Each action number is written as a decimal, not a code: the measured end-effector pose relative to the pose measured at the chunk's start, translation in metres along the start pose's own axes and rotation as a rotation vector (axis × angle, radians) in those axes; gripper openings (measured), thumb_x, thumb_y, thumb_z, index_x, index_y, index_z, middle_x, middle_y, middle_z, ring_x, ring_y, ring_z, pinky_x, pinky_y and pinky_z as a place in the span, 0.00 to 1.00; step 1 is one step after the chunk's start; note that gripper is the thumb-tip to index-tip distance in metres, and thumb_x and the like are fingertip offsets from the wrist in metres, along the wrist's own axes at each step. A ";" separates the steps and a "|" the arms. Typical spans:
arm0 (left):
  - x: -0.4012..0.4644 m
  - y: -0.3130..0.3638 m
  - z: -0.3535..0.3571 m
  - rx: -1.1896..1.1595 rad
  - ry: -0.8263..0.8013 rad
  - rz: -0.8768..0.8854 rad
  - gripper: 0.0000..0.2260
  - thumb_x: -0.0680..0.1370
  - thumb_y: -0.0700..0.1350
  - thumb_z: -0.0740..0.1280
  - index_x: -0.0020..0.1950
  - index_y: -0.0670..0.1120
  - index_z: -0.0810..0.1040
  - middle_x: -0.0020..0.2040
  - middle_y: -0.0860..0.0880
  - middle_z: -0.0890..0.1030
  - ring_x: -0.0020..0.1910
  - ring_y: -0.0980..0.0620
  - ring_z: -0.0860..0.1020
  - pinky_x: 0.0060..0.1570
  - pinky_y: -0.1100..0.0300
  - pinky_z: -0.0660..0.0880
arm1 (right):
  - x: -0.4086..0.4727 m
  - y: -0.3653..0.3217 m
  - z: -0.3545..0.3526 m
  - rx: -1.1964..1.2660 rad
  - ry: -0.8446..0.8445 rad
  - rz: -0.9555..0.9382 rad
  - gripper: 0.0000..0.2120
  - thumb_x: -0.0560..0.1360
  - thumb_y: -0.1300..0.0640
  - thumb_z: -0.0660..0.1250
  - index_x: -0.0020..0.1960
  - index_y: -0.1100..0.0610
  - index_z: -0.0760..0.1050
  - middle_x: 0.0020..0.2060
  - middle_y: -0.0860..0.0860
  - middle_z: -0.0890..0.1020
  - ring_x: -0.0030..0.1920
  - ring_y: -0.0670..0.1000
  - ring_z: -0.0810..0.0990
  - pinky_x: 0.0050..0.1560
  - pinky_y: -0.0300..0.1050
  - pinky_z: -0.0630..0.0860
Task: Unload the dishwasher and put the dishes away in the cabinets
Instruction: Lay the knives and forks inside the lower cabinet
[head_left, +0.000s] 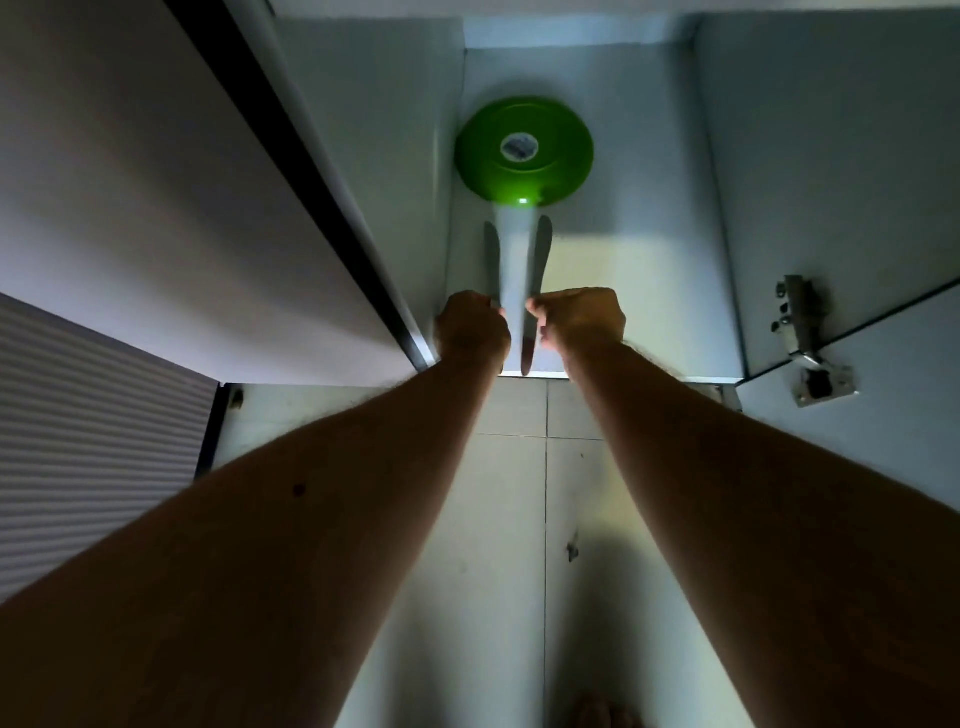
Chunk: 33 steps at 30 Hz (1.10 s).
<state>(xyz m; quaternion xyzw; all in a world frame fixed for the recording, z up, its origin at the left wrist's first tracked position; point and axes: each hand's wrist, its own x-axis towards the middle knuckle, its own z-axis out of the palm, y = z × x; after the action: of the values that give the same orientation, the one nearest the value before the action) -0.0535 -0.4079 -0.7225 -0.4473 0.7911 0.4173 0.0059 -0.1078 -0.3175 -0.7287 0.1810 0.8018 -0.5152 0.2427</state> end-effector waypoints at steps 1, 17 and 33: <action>0.003 0.000 -0.001 0.025 0.014 0.013 0.08 0.79 0.43 0.67 0.56 0.46 0.82 0.54 0.46 0.84 0.55 0.46 0.81 0.40 0.62 0.68 | -0.003 -0.005 0.002 -0.048 0.042 -0.009 0.10 0.63 0.51 0.79 0.38 0.56 0.84 0.39 0.51 0.86 0.43 0.53 0.85 0.50 0.49 0.83; 0.016 0.010 0.004 0.168 0.170 0.168 0.11 0.79 0.39 0.64 0.60 0.39 0.72 0.58 0.38 0.79 0.58 0.39 0.77 0.55 0.48 0.74 | 0.002 -0.020 0.031 -0.294 0.122 -0.127 0.10 0.68 0.52 0.76 0.43 0.59 0.83 0.40 0.53 0.85 0.43 0.54 0.84 0.40 0.38 0.71; 0.020 0.018 0.001 0.451 0.075 0.222 0.14 0.80 0.45 0.64 0.65 0.42 0.71 0.64 0.41 0.73 0.62 0.40 0.74 0.55 0.50 0.74 | 0.015 -0.018 0.032 -0.330 0.111 -0.184 0.11 0.71 0.50 0.75 0.49 0.57 0.84 0.45 0.53 0.86 0.48 0.53 0.84 0.47 0.39 0.76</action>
<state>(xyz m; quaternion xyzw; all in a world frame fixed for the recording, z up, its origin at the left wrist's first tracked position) -0.0787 -0.4171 -0.7191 -0.3601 0.9081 0.2114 0.0306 -0.1233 -0.3539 -0.7352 0.0930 0.9007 -0.3860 0.1763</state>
